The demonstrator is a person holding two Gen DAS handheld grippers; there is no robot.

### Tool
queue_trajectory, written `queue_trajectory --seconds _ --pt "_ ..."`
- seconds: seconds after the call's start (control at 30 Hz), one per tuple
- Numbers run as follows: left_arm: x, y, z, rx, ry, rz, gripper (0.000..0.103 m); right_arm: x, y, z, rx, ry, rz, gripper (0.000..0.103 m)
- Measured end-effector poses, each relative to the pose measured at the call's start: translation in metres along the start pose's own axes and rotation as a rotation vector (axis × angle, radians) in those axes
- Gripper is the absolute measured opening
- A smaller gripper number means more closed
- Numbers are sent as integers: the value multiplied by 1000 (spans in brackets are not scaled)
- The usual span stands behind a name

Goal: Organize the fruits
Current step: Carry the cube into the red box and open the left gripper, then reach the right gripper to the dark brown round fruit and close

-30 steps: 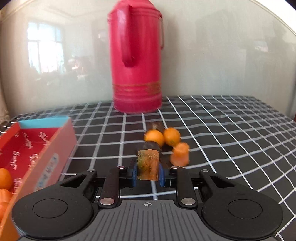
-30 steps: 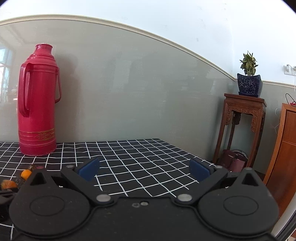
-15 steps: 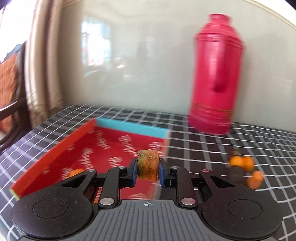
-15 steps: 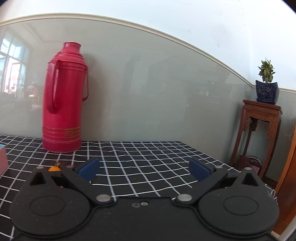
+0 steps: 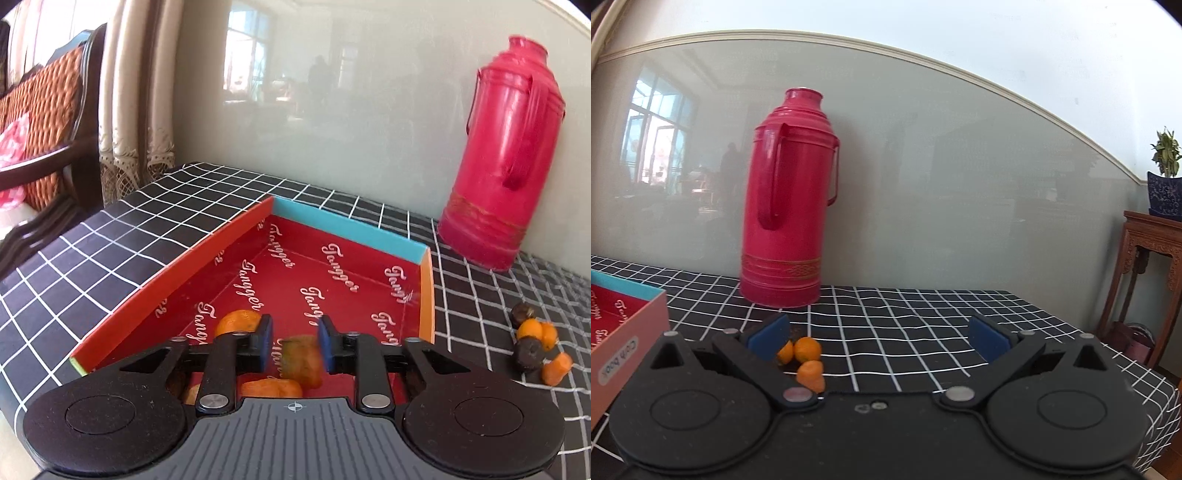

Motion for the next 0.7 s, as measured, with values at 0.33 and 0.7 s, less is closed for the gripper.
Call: queue_trajectory --seconds 0.33,0.7 --pt "-36 34 16 7 -108 74 80 12 24 -14 37 99 121 97" --pt "-60 78 6 18 -157 163 85 45 57 -44 97 327 241 65"
Point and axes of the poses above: each gripper's, at about its wrist camera, not at the fingertips, and x roughly the way its jaws point, y to its left, z to its top, the point moved 10 cm from there along x, roughly the way its jaws point, and after that the axes turned 10 degrees about x, right-handed, at the moved point
